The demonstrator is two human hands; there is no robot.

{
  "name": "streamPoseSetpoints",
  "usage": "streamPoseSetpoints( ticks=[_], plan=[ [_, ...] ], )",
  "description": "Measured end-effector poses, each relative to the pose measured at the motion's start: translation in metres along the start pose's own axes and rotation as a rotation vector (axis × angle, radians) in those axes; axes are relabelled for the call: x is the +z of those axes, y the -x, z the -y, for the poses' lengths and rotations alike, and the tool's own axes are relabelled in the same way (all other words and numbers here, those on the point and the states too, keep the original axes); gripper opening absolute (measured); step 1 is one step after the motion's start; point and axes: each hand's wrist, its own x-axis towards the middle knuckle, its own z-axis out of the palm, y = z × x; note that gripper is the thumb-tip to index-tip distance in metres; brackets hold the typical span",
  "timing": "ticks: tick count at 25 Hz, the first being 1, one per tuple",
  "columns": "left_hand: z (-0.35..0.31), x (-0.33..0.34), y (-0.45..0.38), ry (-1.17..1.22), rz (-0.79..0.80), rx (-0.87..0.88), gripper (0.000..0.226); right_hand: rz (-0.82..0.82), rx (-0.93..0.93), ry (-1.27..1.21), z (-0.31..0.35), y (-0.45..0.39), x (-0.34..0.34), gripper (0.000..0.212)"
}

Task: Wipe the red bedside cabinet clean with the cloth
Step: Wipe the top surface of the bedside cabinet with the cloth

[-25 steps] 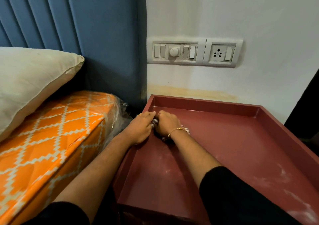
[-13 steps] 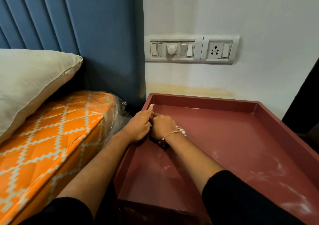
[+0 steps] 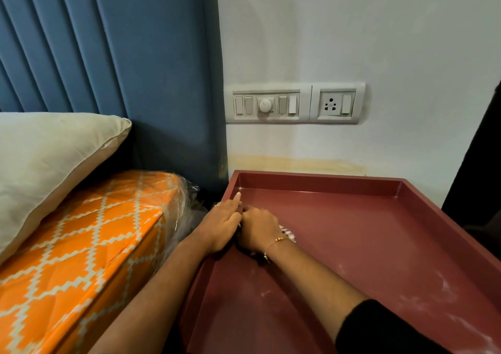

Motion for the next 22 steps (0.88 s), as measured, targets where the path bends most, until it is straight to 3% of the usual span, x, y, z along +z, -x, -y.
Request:
streamPoseSetpoints(
  ticks=[4,11,16,22],
  plan=[
    [-0.003,0.0,0.0,0.004,-0.012,0.019,0.053,-0.017,0.143,0.027,-0.016,-0.017,-0.003,0.031],
    [-0.009,0.003,0.005,-0.229,0.051,0.078,0.063,-0.04,0.082,0.013,-0.025,-0.014,0.005,0.034],
    [-0.019,0.003,0.006,-0.558,0.159,0.156,0.072,-0.061,0.246,0.127,-0.081,0.004,-0.007,0.03],
    [-0.071,0.052,0.007,-0.519,0.18,0.403,0.1,-0.042,0.498,0.195,-0.183,0.062,-0.042,0.035]
  ],
)
